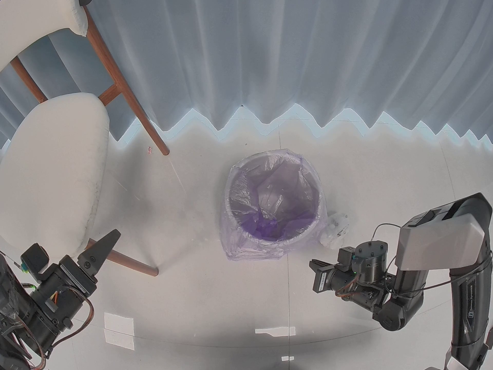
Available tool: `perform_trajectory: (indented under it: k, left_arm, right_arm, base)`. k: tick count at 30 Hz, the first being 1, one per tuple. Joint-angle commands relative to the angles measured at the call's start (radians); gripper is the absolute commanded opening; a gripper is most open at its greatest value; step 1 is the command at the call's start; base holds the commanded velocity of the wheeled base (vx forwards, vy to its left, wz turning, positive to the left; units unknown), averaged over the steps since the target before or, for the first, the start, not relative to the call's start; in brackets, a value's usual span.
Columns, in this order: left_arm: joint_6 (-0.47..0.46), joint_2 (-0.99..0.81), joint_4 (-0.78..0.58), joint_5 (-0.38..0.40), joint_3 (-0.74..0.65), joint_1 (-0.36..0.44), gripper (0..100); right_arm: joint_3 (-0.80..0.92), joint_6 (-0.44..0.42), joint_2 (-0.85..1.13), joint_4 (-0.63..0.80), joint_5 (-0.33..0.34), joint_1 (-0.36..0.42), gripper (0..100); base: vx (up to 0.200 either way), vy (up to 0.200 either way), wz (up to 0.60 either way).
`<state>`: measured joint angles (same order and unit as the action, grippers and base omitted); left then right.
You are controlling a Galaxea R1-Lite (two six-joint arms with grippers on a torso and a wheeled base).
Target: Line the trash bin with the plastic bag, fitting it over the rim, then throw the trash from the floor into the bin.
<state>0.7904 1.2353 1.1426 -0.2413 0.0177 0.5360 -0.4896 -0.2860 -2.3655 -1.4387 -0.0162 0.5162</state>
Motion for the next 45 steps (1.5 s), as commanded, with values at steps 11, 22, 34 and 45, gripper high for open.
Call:
perform_trajectory:
  k: [11,22,34,45]
  left_arm:
    - [0.004,-0.053,-0.044,-0.003,-0.018,-0.017,100]
    - [0.004,-0.051,-0.044,-0.004,-0.018,-0.021,100]
    - [0.004,-0.053,-0.046,-0.004,-0.018,-0.030,100]
    - [0.003,-0.053,-0.081,-0.004,-0.018,-0.028,100]
  right_arm:
    - [-0.280,0.007,-0.190,0.020,0.024,0.015,0]
    - [-0.474,0.007,-0.239,0.121,0.035,-0.011,0]
    - [-0.414,0.008,-0.149,0.113,0.096,-0.016,0]
    - [-0.403,0.010,-0.135,0.087,0.127,-0.013,0]
  base:
    - [0.000,0.000,0.00]
    - [0.000,0.000,0.00]
    - [0.000,0.000,0.00]
    - [0.000,0.000,0.00]
